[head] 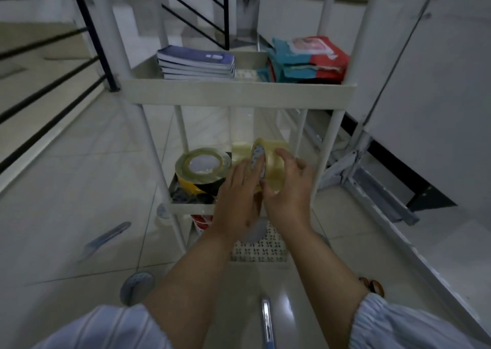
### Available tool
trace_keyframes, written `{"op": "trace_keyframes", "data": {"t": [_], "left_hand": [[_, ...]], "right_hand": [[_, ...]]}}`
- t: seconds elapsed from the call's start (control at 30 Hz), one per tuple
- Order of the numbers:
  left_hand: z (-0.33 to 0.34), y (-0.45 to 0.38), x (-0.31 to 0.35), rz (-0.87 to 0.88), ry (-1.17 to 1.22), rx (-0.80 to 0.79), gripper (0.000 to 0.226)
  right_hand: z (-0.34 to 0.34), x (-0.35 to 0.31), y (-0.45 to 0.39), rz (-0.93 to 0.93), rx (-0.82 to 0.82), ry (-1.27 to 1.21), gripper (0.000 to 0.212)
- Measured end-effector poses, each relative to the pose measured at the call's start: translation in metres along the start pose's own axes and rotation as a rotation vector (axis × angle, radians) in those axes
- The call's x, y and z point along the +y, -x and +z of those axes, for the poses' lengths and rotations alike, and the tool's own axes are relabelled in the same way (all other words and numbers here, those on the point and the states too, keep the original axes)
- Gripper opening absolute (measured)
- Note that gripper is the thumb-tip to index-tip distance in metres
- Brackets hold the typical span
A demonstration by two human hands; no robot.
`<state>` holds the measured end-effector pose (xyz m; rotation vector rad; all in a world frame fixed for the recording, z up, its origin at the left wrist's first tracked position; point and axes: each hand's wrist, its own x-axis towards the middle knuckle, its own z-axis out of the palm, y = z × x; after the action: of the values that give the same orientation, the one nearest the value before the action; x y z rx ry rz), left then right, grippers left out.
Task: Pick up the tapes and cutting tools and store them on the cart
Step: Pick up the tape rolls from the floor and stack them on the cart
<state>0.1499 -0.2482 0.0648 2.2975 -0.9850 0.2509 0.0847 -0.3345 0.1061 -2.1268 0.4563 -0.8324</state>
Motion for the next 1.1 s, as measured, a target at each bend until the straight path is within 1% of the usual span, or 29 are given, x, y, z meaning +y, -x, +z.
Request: {"op": "trace_keyframes", "data": {"t": [0.13, 0.27, 0.33, 0.4, 0.47, 0.57, 0.73, 0.87, 0.97, 1.1], "left_hand": [[0.004, -0.019, -0.022, 0.001, -0.110, -0.090, 0.064], [0.003, -0.037, -0.033, 0.009, -0.045, -0.055, 0.067], [0.001, -0.048, -0.033, -0.063, 0.017, -0.062, 0.066], [0.001, -0.061, -0.036, -0.154, 0.055, -0.101, 0.067], [0.003, -0.071, -0.039, -0.189, 0.014, -0.120, 0.068], [0.005, -0.080, -0.041, -0.227, -0.049, -0.099, 0.070], [0.013, -0.087, -0.051, -0.236, -0.175, -0.124, 0.068], [0.014, -0.087, -0.049, -0.256, -0.080, -0.097, 0.069], [0.014, -0.084, -0.046, -0.270, 0.003, -0.060, 0.065], [0.013, -0.082, -0.049, -0.246, -0.001, -0.045, 0.061]], "right_hand": [[0.015, 0.011, -0.019, -0.030, 0.047, 0.070, 0.052], [0.027, 0.027, -0.038, 0.018, 0.024, 0.151, 0.054], [0.033, 0.034, -0.046, 0.000, 0.025, 0.170, 0.056], [0.040, 0.040, -0.051, -0.014, 0.020, 0.198, 0.055], [0.049, 0.045, -0.057, -0.002, 0.004, 0.188, 0.051], [0.064, 0.051, -0.065, 0.035, -0.018, 0.136, 0.045], [0.075, 0.058, -0.067, 0.025, -0.029, 0.127, 0.052], [0.076, 0.061, -0.066, 0.026, -0.040, 0.128, 0.051], [0.074, 0.063, -0.064, 0.015, -0.072, 0.134, 0.051], [0.073, 0.063, -0.068, 0.020, -0.104, 0.108, 0.052]]}}
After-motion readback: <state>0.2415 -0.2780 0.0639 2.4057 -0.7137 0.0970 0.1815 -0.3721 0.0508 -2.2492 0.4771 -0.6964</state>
